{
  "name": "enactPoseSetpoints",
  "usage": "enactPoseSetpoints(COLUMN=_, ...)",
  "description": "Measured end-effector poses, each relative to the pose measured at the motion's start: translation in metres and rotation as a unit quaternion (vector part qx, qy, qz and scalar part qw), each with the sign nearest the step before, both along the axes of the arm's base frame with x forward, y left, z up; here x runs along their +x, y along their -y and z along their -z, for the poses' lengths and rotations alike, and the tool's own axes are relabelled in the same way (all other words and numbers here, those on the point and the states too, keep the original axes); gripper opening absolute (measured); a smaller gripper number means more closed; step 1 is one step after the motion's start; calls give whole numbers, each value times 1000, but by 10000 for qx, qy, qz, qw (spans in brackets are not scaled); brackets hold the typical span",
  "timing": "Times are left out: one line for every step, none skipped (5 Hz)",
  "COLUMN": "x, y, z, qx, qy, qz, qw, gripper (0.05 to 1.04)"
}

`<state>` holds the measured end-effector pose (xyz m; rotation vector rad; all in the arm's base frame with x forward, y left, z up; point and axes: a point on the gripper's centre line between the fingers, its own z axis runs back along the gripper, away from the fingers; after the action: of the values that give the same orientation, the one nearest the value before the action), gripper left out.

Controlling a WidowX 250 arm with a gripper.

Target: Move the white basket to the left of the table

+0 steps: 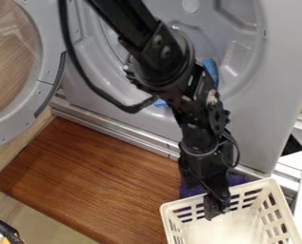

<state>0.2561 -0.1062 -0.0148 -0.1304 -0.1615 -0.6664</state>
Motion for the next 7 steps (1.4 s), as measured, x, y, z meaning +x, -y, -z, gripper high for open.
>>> enactPoseSetpoints(x=-1, y=4, z=7, qx=29, qy=-9, qz=82, qw=10000, gripper=658)
enactPoseSetpoints(x=1, y=6, z=6, qx=-1, qy=35, qz=61, qw=10000, gripper=356)
enactPoseSetpoints(x=-1, y=11, z=6, qx=-50, qy=51, qz=103, qw=9999, gripper=160)
enactPoseSetpoints(x=-9, y=11, z=-1, qx=-193, qy=152, qz=19, qw=9997, gripper=99)
enactPoseSetpoints(x=-25, y=0, z=-24, qx=-242, qy=366, qz=-250, qw=9987, gripper=96)
enactPoseSetpoints(x=-50, y=-18, z=-49, qx=-304, qy=564, qz=-924, qw=9937, gripper=96)
enactPoseSetpoints(x=-71, y=-44, z=-66, qx=-240, qy=712, qz=-1913, qw=9786, gripper=96)
